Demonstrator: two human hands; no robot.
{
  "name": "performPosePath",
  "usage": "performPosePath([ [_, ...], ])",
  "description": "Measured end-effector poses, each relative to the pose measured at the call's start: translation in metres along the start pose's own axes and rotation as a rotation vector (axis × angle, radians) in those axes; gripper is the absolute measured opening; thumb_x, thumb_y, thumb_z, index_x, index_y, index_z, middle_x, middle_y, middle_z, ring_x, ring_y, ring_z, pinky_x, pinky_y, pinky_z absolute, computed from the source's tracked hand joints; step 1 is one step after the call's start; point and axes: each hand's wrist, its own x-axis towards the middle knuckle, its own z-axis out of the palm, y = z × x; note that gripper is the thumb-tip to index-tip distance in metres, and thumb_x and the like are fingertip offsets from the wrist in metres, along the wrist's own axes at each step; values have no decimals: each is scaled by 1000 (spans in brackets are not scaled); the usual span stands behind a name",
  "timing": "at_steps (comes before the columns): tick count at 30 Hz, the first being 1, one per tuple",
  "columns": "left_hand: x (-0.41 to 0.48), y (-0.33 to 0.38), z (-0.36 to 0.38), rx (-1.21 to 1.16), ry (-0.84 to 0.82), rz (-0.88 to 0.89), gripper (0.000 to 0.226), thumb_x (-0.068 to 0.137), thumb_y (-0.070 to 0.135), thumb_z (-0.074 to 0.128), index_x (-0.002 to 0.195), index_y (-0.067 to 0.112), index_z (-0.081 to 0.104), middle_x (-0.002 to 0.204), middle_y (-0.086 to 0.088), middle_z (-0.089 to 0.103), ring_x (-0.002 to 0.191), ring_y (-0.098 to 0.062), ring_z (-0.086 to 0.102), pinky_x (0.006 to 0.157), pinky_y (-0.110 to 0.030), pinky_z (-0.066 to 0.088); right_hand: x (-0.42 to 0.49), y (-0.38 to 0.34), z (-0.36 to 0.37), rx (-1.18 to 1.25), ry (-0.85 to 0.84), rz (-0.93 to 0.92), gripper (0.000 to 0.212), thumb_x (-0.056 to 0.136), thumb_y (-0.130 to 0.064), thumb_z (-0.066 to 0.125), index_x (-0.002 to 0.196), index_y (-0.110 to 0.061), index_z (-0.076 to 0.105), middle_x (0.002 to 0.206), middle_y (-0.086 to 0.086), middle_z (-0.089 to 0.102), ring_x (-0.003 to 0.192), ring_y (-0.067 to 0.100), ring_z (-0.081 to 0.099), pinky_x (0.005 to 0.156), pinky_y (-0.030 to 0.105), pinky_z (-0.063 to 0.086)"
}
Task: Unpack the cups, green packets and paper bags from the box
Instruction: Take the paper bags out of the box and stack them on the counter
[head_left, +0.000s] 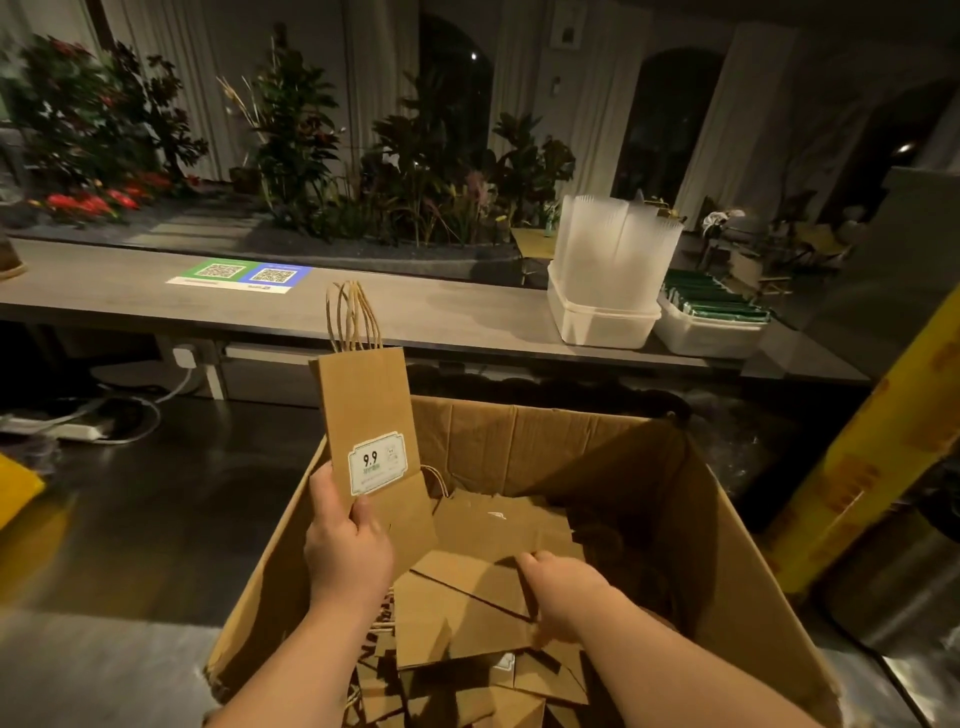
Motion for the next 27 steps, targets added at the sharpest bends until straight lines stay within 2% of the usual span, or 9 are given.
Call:
performPosePath([
  [3,-1,1,-2,-23,33,-19,46,107,15,45,147,34,30,141,-6,51,125,-30,53,85,-45,54,0,1,0,-19,116,-1,54,93,-14,70,143,-19,49,128,7,64,117,27,62,99,38,55],
  [7,3,6,-3,-56,76,-57,45,108,16,44,148,29,28,144,-9,50,125,-30,54,89,-48,55,-5,7,-5,106,297,61,33,96,-20,63,128,-26,59,111,-1,67,101,19,65,93,35,57],
  [9,3,5,-3,-55,72,-69,43,108,16,43,147,27,28,146,-9,49,126,-31,54,89,-48,55,-6,12,-12,281,458,162,30,98,-24,60,127,-31,60,105,-7,66,94,15,65,89,33,59],
  [11,1,6,-2,-46,66,-71,43,108,16,44,148,25,28,146,-10,49,127,-32,55,86,-44,55,-7,18,-15,348,552,168,34,101,-26,55,134,-32,58,112,-8,65,99,14,64,90,30,57],
  [14,2,6,-2,-40,61,-72,45,108,16,44,149,26,28,146,-10,49,127,-31,55,85,-45,55,-12,16,-12,368,480,112,32,101,-25,55,132,-30,57,113,-8,62,98,12,63,91,28,56],
  [18,-1,6,-1,-37,58,-75,46,108,15,45,148,27,28,146,-10,50,125,-31,56,86,-46,57,-16,24,-27,468,573,204,32,104,-23,48,136,-26,48,107,-6,64,92,14,65,82,30,56],
  [20,-2,6,-3,-23,54,-85,46,107,15,46,147,29,27,146,-10,51,124,-30,57,85,-45,58,-20,31,-39,641,589,206,33,108,-23,42,140,-28,45,112,-4,66,93,14,66,81,31,56],
  [23,-1,7,-3,-44,9,-119,58,107,11,46,152,37,19,148,-8,50,125,-28,56,93,-50,56,-31,36,-53,1019,566,108,21,108,-21,45,124,-28,57,115,2,68,94,16,67,87,42,60],
  [27,3,9,0,-79,-113,-123,68,106,9,47,155,46,15,147,1,49,120,-19,52,100,-50,48,-48,29,-68,1697,413,40,16,105,-19,56,112,-17,70,103,13,77,92,31,76,83,51,62],
])
